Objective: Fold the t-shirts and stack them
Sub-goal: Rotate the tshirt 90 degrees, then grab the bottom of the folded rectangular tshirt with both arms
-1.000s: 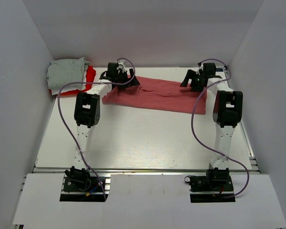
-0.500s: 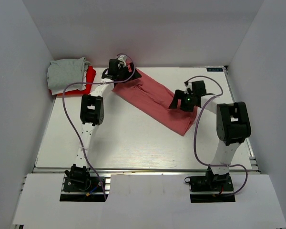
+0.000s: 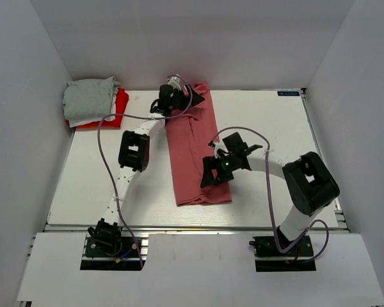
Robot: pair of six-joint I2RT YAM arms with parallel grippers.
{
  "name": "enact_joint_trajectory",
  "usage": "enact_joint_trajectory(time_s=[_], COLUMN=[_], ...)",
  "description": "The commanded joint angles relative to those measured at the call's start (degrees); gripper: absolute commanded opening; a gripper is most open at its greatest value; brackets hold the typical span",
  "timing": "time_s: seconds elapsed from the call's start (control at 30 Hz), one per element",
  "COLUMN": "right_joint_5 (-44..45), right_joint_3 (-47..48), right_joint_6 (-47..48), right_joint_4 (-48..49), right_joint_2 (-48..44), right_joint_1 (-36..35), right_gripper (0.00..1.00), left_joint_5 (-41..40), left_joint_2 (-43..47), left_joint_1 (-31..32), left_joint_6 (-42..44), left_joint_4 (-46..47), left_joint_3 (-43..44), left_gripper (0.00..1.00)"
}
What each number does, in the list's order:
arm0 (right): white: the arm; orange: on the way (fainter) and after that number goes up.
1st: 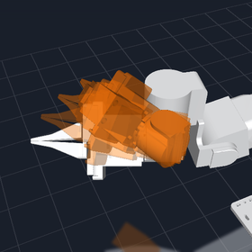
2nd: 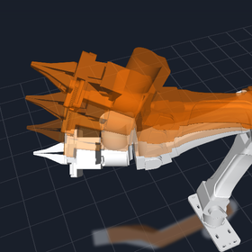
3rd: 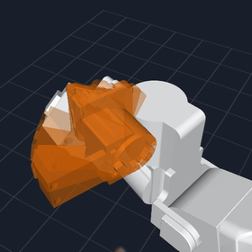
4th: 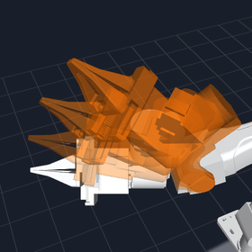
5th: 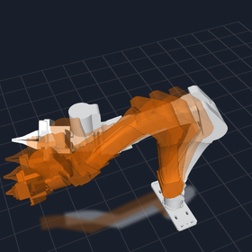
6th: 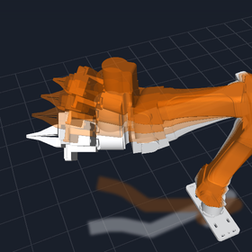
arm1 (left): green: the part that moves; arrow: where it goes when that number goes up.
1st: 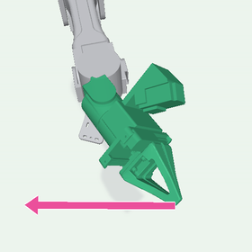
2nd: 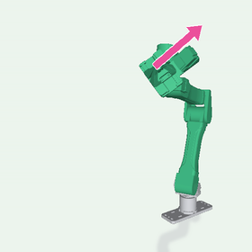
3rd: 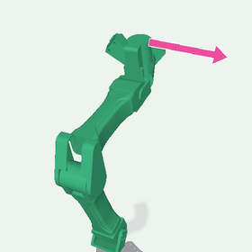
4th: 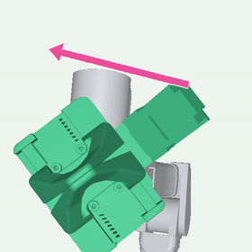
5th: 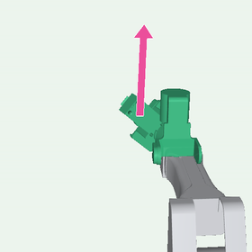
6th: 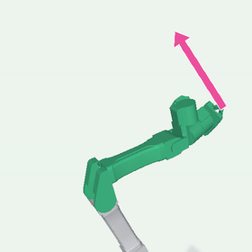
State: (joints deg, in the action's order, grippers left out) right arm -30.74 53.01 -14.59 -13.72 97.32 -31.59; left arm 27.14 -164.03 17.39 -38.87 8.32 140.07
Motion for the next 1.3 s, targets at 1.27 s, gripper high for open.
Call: enact_joint_trajectory(time_s=[1.27], right_joint_5=[28.98], right_joint_3=[-10.2], right_joint_6=[-17.22], right_joint_4=[-11.94], right_joint_2=[-35.78], right_joint_1=[-6.64], right_gripper=[0.9], left_joint_5=[-9.29], left_joint_2=[83.82], left_joint_1=[4.94], left_joint_6=[16.2], left_joint_4=[-36.5], left_joint_3=[-71.02], left_gripper=[1.0])
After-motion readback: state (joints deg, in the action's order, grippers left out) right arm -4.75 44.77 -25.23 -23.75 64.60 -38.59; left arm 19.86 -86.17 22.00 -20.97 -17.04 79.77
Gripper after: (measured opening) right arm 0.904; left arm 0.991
